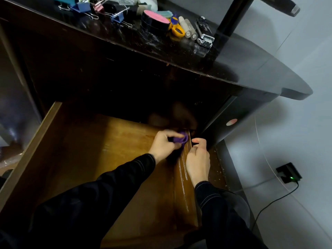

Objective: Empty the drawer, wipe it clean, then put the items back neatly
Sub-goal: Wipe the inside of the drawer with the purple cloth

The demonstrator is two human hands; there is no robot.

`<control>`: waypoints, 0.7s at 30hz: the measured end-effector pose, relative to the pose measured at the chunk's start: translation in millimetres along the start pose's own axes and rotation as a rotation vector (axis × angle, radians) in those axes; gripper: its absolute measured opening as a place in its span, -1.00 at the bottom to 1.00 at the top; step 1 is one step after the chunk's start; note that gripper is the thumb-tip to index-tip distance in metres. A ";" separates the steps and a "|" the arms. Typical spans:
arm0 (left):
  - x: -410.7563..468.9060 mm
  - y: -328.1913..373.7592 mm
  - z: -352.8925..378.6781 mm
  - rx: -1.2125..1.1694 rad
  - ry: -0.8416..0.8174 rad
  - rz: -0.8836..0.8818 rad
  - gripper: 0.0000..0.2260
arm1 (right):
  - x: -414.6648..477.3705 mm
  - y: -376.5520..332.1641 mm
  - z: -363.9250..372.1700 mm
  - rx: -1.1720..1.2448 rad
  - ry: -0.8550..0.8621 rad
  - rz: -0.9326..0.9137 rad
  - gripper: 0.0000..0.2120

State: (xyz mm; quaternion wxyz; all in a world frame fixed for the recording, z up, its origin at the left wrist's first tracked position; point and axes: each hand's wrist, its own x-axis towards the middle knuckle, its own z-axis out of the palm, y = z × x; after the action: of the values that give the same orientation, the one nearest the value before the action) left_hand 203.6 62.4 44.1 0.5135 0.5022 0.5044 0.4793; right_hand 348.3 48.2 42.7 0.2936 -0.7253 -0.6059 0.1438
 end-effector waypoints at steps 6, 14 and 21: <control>-9.1 -14.9 5.5 0.115 0.017 -0.046 -0.71 | 0.0 -1.6 -2.4 0.005 -0.012 -0.004 -0.76; -3.4 2.6 7.8 0.170 0.068 0.157 -0.72 | 0.4 -0.6 -0.3 0.001 0.008 -0.004 -0.77; -14.1 -13.9 5.0 0.206 -0.014 0.015 -0.75 | 0.4 -0.8 -0.9 -0.020 0.000 0.011 -0.77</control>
State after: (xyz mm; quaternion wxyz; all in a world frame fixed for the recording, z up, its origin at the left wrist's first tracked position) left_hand 208.0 47.6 30.6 0.4590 0.5594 0.5437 0.4251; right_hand 348.3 48.5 43.9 0.2853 -0.7315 -0.6033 0.1394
